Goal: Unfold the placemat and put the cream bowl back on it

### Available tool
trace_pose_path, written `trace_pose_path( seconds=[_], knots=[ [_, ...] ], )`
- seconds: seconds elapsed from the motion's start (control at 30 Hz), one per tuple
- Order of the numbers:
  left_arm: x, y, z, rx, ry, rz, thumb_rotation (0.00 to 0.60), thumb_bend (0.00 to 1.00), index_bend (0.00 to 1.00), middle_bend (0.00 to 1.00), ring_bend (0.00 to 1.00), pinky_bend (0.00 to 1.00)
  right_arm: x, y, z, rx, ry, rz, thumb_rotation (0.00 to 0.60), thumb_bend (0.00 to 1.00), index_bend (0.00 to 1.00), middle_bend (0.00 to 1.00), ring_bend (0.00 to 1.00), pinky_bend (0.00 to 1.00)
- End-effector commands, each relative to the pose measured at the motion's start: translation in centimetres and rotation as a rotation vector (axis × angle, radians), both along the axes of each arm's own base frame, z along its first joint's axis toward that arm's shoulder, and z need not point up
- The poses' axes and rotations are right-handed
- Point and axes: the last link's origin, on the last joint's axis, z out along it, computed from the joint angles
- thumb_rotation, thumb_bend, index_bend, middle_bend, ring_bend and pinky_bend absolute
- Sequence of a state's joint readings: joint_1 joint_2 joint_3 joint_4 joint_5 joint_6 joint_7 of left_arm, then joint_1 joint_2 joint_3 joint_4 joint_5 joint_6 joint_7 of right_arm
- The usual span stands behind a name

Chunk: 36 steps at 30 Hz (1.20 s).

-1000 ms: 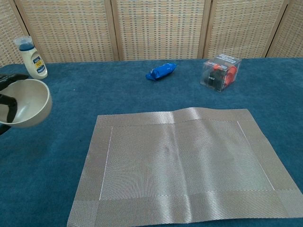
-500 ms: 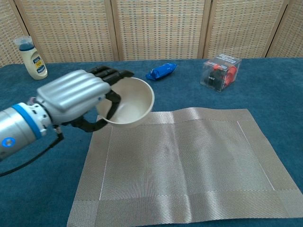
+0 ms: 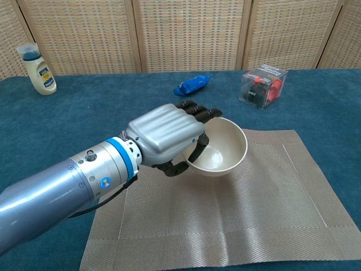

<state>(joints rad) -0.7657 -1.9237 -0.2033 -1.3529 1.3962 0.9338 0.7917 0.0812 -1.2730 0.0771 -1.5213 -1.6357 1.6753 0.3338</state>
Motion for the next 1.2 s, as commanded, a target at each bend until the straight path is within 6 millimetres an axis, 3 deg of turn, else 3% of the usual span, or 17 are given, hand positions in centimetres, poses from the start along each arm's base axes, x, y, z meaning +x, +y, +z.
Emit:
trace_pose_path(
  seconds=[0.03,0.17,0.3,0.67,0.9,1.13,1.2],
  knots=[
    [0.4,-0.1,-1.1,-0.024,0.022,0.01,0.6,0.47,0.6,0.0,0.0,0.0,-0.2,-0.1,0.2,-0.001,-0.007,-0.006,0.6,0.2,0.06,0.0,0.0,0.0],
    [0.6,-0.4,-1.9,-0.035,0.036,0.008,0.6,0.46,0.58,0.0,0.0,0.0,-0.3,-0.2,0.3,-0.005,-0.012,-0.007,0.6,0.2,0.06,0.0,0.0,0.0],
    [0.4,-0.6,-1.9,-0.037,0.05,0.003,0.6,0.35,0.49,0.0,0.0,0.0,-0.3,-0.2,0.4,-0.003,-0.015,-0.005,0.6,0.2,0.06,0.0,0.0,0.0],
    [-1.4,-1.0,0.9,0.004,0.032,0.027,0.6,0.31,0.27,0.0,0.0,0.0,0.2,0.2,0.4,-0.006,-0.008,0.014,0.6,0.2,0.06,0.0,0.0,0.0],
    [-5.0,-2.0,6.6,0.102,-0.089,0.15,0.6,0.3,0.23,0.0,0.0,0.0,0.3,0.4,0.0,0.007,0.009,0.011,0.6,0.2,0.06,0.0,0.0,0.0],
    [-11.4,-4.0,13.7,0.273,-0.209,0.26,0.6,0.28,0.24,0.0,0.0,0.0,0.3,0.3,-0.5,0.022,0.049,-0.013,0.6,0.2,0.06,0.0,0.0,0.0],
    [-12.9,-4.6,15.2,0.314,-0.227,0.275,0.6,0.21,0.23,0.0,0.0,0.0,0.3,0.3,-0.6,0.023,0.066,-0.02,0.6,0.2,0.06,0.0,0.0,0.0]
  ],
)
